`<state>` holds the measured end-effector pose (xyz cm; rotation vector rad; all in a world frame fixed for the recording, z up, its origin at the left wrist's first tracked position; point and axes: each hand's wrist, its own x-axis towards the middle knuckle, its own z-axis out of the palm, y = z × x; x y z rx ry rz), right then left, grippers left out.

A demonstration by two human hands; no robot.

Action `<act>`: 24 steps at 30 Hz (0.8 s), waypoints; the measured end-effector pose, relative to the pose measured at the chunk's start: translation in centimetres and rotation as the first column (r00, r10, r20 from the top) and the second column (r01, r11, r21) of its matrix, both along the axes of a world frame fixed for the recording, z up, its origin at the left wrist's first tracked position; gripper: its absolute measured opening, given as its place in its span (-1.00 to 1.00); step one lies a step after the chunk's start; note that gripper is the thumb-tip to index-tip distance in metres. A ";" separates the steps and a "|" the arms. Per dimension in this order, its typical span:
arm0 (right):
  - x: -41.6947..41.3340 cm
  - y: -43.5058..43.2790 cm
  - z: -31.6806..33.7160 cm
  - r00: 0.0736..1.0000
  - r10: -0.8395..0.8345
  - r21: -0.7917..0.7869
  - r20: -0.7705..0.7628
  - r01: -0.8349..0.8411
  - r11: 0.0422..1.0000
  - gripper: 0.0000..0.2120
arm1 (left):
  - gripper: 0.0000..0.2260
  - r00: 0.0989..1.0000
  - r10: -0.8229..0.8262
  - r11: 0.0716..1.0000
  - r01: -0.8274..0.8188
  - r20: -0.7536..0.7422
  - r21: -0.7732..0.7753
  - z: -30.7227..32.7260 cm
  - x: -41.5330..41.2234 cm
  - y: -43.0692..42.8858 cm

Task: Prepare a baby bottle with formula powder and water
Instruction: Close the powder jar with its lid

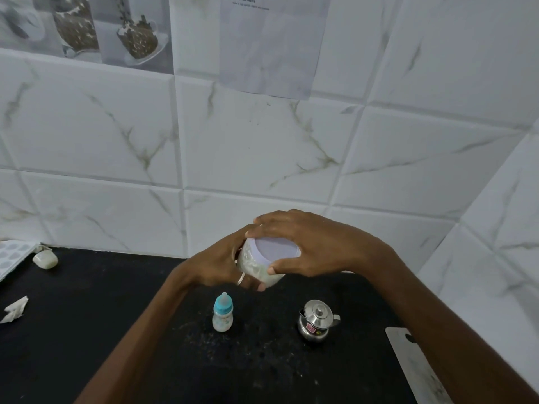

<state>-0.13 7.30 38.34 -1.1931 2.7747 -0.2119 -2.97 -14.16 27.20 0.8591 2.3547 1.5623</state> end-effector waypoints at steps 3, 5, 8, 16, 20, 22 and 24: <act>0.1 -0.4 -0.7 0.986 -0.143 -0.036 -0.081 0.141 0.989 -0.41 | -0.21 0.991 0.133 0.991 -0.133 -0.009 0.000 -0.8 0.5 0.7; 0.3 -0.7 -1.0 0.954 -0.269 -0.048 -0.136 0.264 0.963 -0.40 | -0.19 0.961 0.267 0.964 -0.266 -0.066 0.022 -1.0 1.3 1.9; 0.9 -1.4 -1.6 0.890 -0.404 -0.072 -0.212 0.398 0.915 -0.40 | -0.24 0.879 0.455 0.887 -0.434 -0.141 0.155 -2.6 2.1 4.3; 1.0 -1.1 -2.9 0.827 -0.471 0.000 -0.307 0.494 0.869 -0.23 | -0.17 0.836 0.528 0.843 -0.496 -0.147 0.206 -4.7 3.1 6.0; 1.1 0.3 -1.4 0.942 -0.330 -0.030 -0.060 0.329 0.944 -0.26 | -0.20 0.934 0.347 0.931 -0.333 -0.084 0.148 -2.7 2.4 3.9; 1.2 0.8 -0.7 0.976 -0.217 -0.030 -0.017 0.216 0.976 -0.26 | -0.16 0.953 0.285 0.957 -0.278 -0.098 0.075 -1.8 2.1 3.1; 1.3 1.0 -0.3 0.991 -0.133 0.004 -0.026 0.133 0.991 -0.26 | -0.17 0.967 0.239 0.971 -0.236 -0.089 0.042 -0.9 1.6 2.3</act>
